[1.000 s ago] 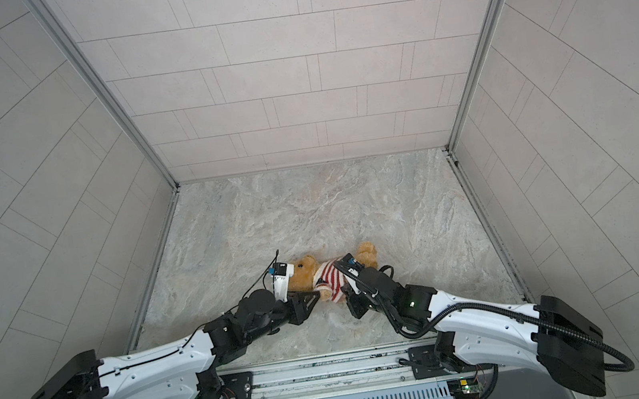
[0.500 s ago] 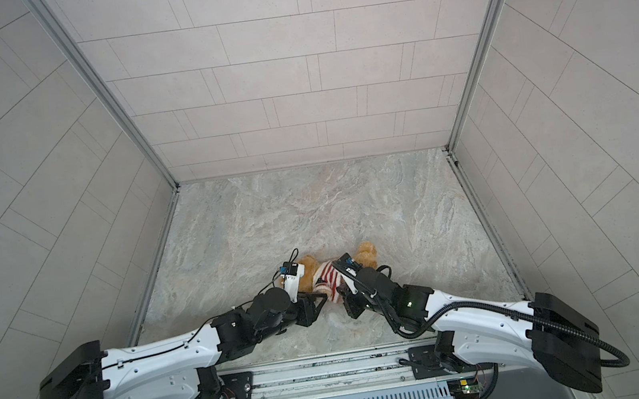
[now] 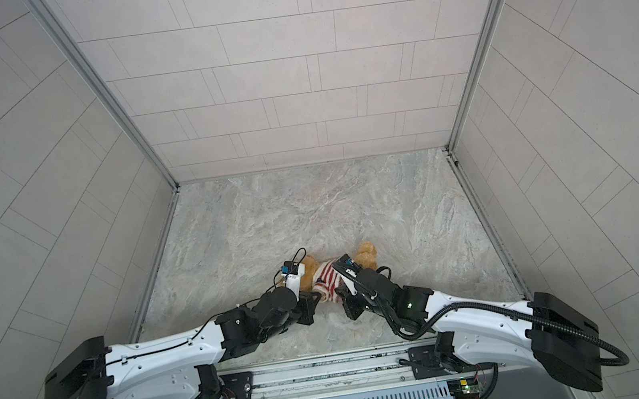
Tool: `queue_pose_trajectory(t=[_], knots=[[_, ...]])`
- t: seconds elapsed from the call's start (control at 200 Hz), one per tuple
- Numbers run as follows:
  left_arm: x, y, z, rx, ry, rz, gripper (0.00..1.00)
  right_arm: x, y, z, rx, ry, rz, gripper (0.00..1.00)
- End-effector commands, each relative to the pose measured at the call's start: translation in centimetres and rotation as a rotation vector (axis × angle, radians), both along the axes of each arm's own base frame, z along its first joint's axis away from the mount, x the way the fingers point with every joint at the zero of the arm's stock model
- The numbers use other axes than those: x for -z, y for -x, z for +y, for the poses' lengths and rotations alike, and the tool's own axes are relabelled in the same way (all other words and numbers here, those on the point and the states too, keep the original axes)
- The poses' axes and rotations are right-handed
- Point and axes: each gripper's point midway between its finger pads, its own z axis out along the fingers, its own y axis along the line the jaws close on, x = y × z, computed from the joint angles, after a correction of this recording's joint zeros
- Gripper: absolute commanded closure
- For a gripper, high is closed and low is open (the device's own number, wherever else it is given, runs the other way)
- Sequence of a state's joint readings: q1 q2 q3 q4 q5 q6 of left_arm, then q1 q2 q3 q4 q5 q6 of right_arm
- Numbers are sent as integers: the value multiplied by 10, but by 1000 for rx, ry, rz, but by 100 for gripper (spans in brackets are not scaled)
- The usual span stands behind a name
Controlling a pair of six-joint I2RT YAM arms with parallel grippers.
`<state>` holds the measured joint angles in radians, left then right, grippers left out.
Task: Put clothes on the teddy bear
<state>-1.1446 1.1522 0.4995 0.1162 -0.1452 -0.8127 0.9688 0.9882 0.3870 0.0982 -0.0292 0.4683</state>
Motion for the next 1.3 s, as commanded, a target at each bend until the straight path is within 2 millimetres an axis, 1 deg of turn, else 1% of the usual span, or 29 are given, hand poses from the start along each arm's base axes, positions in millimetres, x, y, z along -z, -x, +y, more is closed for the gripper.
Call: queue_pose_trajectory(t=[0.0,0.085,0.255,0.33,0.441,0.511,0.596,0.666,0.726,0.846,0.906,1.016,1.066,1.151,1.191,1.297], knots=[[-4,1,8,-6,-2,-22,100,7,1,-19,55,42,-6,100],[-4,7,9,31,14,-26,100,10,-2,-34,96,66,-14,100],[-15,21,4,142,80,-55,100,19,-9,-60,177,62,13,100],[-17,28,5,188,84,-70,100,20,-12,-68,198,41,24,100],[-21,32,9,211,100,-96,100,21,-12,-72,201,56,26,100],[-27,35,7,228,137,-109,100,20,-11,-70,187,53,27,100],[-33,35,3,232,179,-114,100,14,-10,-62,155,12,16,100],[-34,34,-2,236,190,-106,100,0,-9,-52,107,-42,-18,100],[-33,32,-6,225,199,-93,100,-16,-5,-42,49,-106,-53,90],[-26,25,-8,185,166,-64,100,-55,11,-29,-77,-214,-163,64],[-26,25,-10,185,163,-58,100,-70,19,-29,-114,-236,-218,53],[-26,25,-11,191,155,-55,100,-91,34,-30,-181,-245,-285,39],[-27,25,-12,196,155,-55,100,-96,40,-27,-220,-243,-296,38],[-31,27,-14,207,166,-58,100,-95,46,-19,-275,-224,-294,38],[-34,27,-15,214,171,-58,100,-94,49,-14,-299,-216,-293,40],[-38,28,-16,220,179,-54,100,-88,54,1,-355,-191,-289,52]])
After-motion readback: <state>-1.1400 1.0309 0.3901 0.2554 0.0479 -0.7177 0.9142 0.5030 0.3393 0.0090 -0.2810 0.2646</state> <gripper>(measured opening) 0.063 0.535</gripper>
